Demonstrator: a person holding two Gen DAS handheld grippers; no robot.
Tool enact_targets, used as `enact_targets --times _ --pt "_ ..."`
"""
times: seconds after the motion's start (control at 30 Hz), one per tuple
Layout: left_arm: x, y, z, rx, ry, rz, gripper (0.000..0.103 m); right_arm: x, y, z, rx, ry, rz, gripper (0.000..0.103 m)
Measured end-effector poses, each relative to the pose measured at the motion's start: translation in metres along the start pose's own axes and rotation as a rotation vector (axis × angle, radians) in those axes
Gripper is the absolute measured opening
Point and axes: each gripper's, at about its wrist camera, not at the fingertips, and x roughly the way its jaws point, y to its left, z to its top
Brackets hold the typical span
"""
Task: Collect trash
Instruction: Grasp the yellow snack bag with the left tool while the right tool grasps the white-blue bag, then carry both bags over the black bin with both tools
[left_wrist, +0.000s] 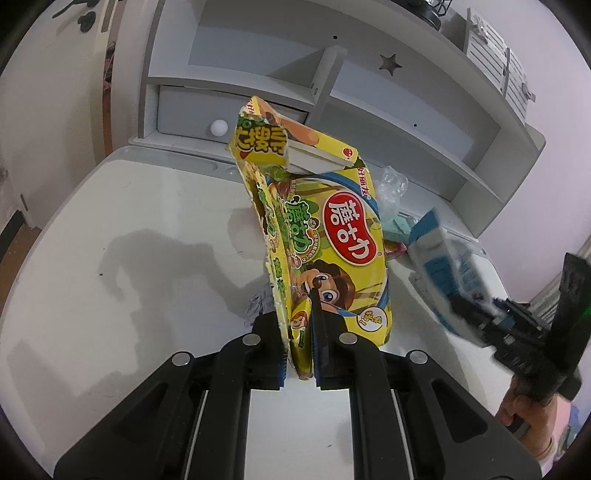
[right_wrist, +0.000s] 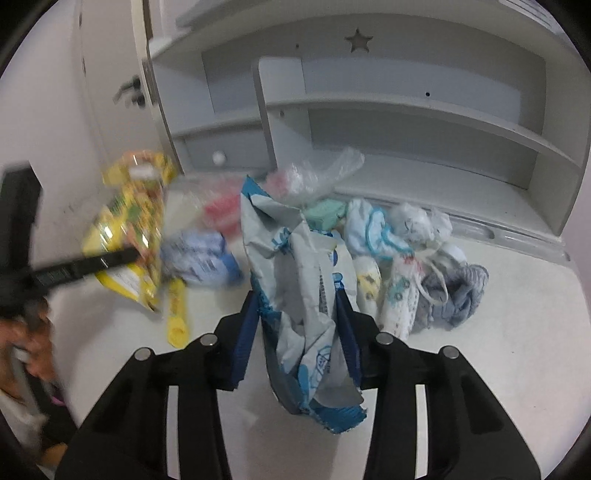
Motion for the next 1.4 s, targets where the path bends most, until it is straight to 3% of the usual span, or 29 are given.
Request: enact_targets --times 0.1,0.2,0.3,0.37,0.47,0.53,0.7,0.83,1.0,1.1,1.27,1.4 --pt "-0.003 0.000 0.002 0.004 -0.010 -0.003 0.009 -0.018 -0.018 0.011 0.117 -0.080 0.111 0.041" --pt "-0.008 0.001 0.003 0.002 -0.027 -0.004 0.009 -0.027 -0.049 0.018 0.317 -0.136 0.310 0.041" --pt "-0.010 0.002 0.001 -0.005 -0.035 -0.008 0.009 -0.024 -0.058 0.021 0.363 -0.128 0.329 0.041" --pt "-0.011 0.001 -0.001 -0.005 -0.038 -0.010 0.009 -0.022 -0.062 0.018 0.407 -0.123 0.389 0.041" --pt "-0.017 0.000 0.000 -0.008 -0.057 -0.009 0.009 -0.027 -0.059 0.018 0.391 -0.130 0.338 0.041" --pt "-0.028 -0.004 0.004 0.012 -0.102 0.012 0.009 -0.030 -0.060 0.018 0.407 -0.140 0.381 0.041" --pt "-0.055 -0.006 0.015 0.029 -0.186 0.033 0.009 -0.049 -0.050 0.028 0.316 -0.195 0.230 0.042" --pt "-0.059 -0.001 0.017 0.016 -0.188 0.043 0.009 -0.052 -0.049 0.027 0.278 -0.196 0.138 0.042" --pt "-0.052 -0.015 0.009 0.037 -0.150 0.017 0.009 -0.042 -0.062 0.010 0.312 -0.152 0.110 0.042" --pt "-0.050 -0.045 0.006 0.098 -0.130 -0.031 0.009 -0.060 -0.069 0.009 0.309 -0.151 0.117 0.042" --pt "-0.046 -0.149 -0.008 0.302 -0.095 -0.224 0.009 -0.154 -0.094 0.007 0.269 -0.207 0.055 0.042" --pt "-0.035 -0.265 -0.047 0.500 0.016 -0.463 0.009 -0.266 -0.133 -0.038 0.285 -0.266 -0.123 0.042"
